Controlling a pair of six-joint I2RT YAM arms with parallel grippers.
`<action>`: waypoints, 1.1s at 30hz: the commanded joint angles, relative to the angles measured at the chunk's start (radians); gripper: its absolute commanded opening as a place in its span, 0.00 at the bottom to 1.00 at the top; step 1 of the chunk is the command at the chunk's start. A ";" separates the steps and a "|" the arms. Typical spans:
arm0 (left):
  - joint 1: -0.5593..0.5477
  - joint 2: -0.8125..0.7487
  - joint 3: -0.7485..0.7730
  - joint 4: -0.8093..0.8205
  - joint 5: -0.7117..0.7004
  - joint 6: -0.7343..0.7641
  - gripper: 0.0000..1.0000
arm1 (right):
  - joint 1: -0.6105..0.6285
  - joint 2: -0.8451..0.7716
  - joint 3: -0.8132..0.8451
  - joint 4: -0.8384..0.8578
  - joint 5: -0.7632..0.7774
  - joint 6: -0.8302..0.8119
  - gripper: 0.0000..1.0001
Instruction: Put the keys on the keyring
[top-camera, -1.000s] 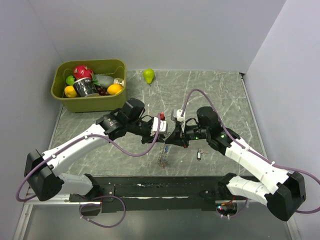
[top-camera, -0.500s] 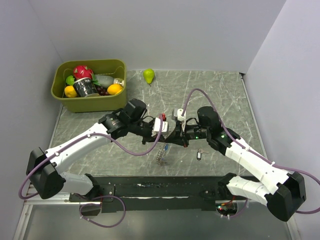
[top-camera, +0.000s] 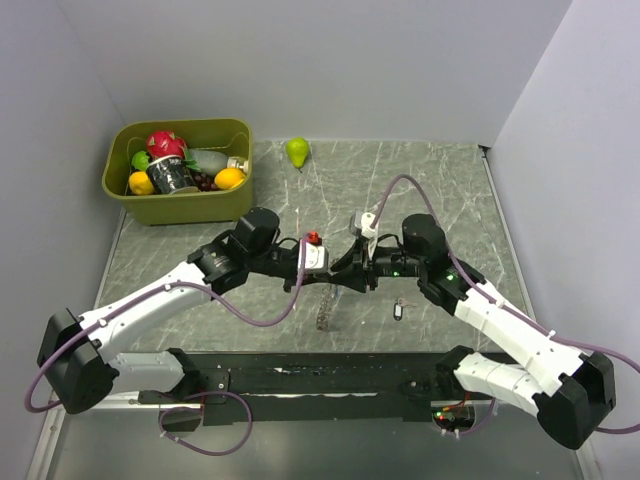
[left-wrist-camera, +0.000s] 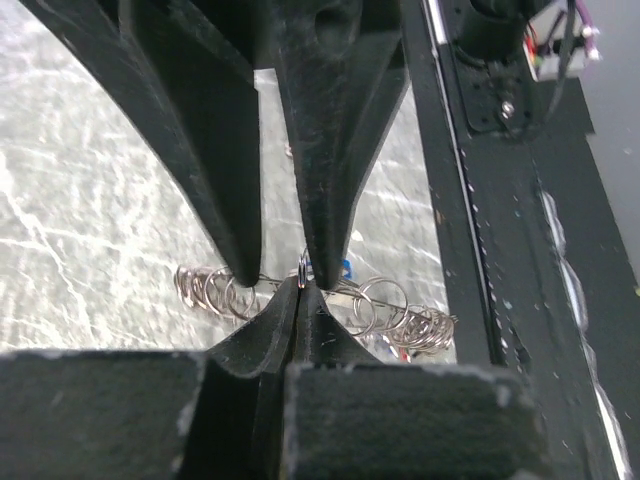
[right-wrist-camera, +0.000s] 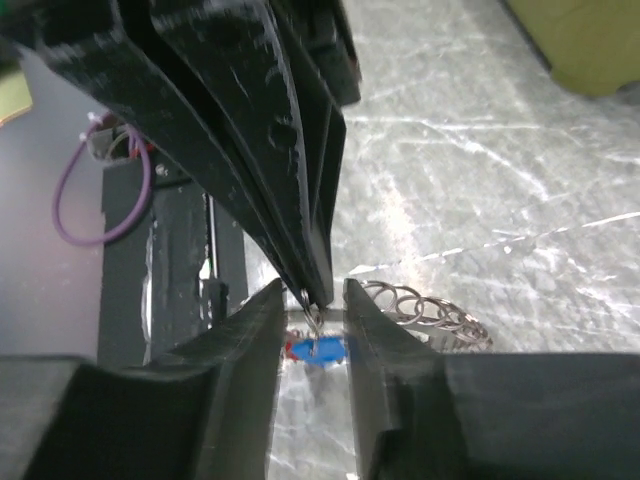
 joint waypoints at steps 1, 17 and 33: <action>-0.004 -0.053 -0.058 0.239 0.010 -0.068 0.01 | -0.003 -0.049 0.000 0.091 0.059 0.035 0.45; 0.000 -0.139 -0.301 0.791 -0.016 -0.267 0.01 | -0.039 -0.150 -0.040 0.094 0.098 0.040 0.64; 0.026 -0.176 -0.368 0.929 0.031 -0.315 0.01 | -0.053 -0.141 -0.051 0.074 0.015 0.015 0.45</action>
